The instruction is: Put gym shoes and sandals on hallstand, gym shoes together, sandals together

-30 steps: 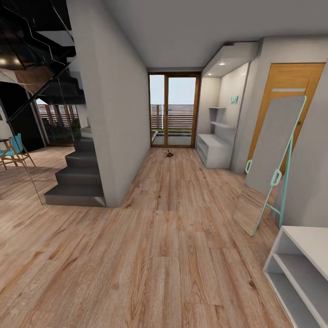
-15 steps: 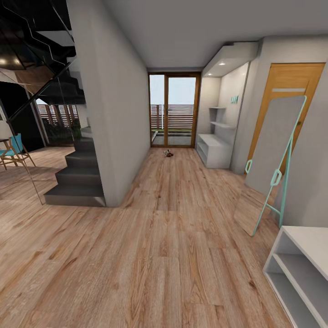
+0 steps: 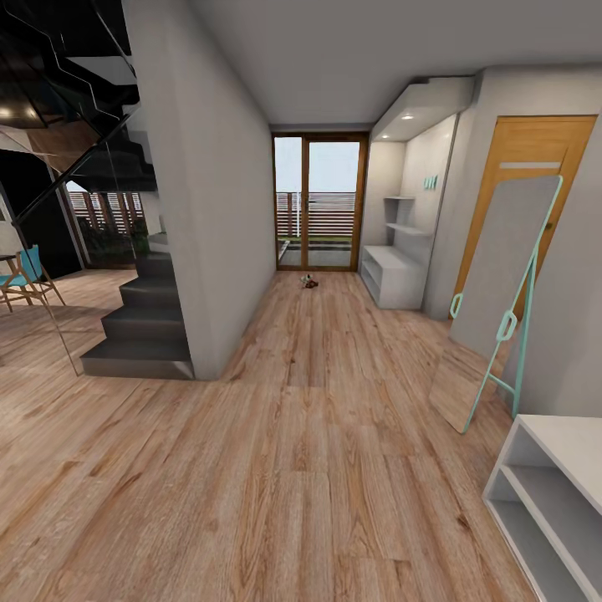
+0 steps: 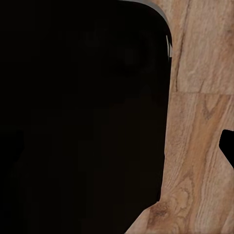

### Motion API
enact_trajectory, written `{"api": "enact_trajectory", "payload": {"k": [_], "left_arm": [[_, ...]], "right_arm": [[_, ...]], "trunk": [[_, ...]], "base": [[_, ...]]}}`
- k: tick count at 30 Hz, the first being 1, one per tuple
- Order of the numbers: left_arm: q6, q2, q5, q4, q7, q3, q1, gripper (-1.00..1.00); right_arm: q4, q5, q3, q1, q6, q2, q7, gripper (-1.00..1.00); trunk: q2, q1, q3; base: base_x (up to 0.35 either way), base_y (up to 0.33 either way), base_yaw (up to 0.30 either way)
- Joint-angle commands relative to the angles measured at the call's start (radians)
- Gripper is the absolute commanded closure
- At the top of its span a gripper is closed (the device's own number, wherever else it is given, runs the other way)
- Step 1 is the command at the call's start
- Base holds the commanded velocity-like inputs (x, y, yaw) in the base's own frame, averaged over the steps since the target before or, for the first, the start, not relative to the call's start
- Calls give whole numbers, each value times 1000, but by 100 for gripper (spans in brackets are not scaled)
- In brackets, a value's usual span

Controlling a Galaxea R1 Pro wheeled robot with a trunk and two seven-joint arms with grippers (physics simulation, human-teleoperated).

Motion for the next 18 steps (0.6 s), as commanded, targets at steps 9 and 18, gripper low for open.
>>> {"api": "enact_trajectory", "payload": {"k": [9, 18], "left_arm": [[0, 0, 1, 0, 0, 0, 0, -100], [0, 0, 1, 0, 0, 0, 0, -100]], "right_arm": [[0, 0, 0, 0, 0, 0, 0, -100], [0, 0, 0, 0, 0, -1, 0, -100]], "trunk": [[0, 0, 0], [0, 0, 0]], "base": [[0, 0, 0], [0, 0, 0]]}}
